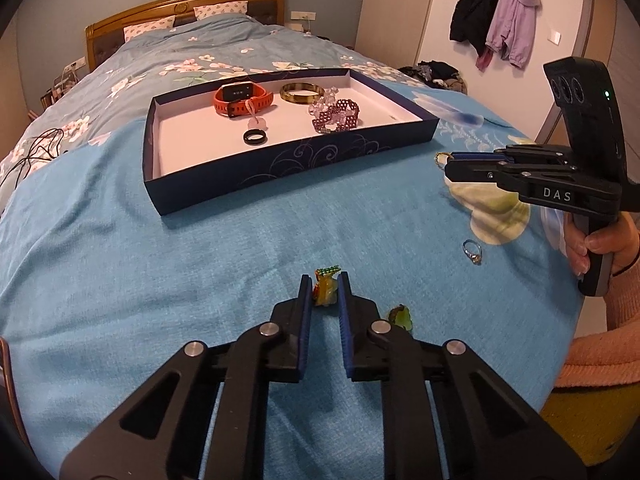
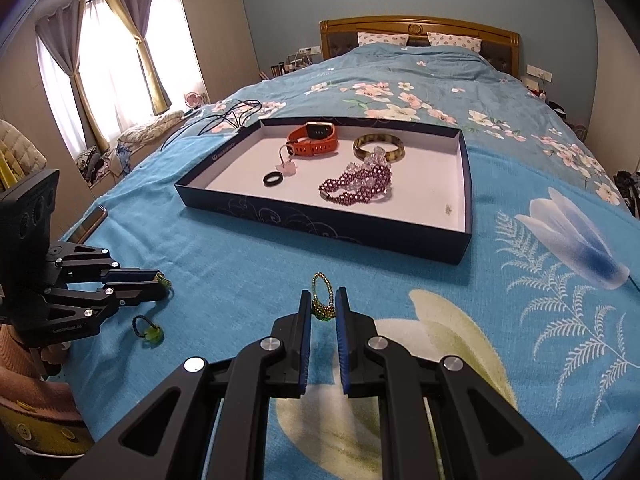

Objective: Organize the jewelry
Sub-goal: 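Carry the gold earring in the right tool while the left tool carries the charm to the lid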

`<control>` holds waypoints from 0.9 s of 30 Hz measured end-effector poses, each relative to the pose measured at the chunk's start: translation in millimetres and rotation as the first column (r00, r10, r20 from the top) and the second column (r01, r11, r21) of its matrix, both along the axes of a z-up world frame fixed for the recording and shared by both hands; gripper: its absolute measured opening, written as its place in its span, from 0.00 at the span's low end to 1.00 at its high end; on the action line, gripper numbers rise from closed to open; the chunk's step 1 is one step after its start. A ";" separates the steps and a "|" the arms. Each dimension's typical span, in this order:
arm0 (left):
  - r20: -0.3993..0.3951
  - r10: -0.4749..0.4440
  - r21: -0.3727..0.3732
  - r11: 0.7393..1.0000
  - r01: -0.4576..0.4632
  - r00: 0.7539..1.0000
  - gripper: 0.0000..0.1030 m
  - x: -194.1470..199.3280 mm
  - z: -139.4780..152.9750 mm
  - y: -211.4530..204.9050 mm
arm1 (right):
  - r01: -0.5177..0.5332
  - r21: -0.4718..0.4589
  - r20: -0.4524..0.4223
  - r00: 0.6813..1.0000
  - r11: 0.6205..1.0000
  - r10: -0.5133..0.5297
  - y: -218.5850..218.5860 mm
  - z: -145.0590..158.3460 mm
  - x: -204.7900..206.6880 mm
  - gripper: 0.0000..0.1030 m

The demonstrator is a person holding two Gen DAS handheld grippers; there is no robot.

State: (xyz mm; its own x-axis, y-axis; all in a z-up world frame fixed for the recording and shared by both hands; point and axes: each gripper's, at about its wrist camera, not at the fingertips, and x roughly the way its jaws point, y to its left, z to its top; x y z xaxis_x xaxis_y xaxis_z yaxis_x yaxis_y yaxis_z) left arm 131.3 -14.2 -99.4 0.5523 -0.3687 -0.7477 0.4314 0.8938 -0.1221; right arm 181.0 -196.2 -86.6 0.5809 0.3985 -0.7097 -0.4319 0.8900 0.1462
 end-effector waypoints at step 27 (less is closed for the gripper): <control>0.125 0.038 -0.058 0.998 -0.031 0.991 0.13 21.6 46.2 3.4 | -0.015 0.055 0.070 0.997 0.998 0.011 5.7 26.9 18.8 0.10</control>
State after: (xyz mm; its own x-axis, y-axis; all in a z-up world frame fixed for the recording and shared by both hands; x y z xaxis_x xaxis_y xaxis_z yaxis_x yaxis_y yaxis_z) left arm 152.9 -10.8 -53.3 0.6537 -0.3873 -0.6502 0.4154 0.9018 -0.1195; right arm 199.8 -190.4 -59.7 0.6230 0.4437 -0.6442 -0.4541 0.8757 0.1640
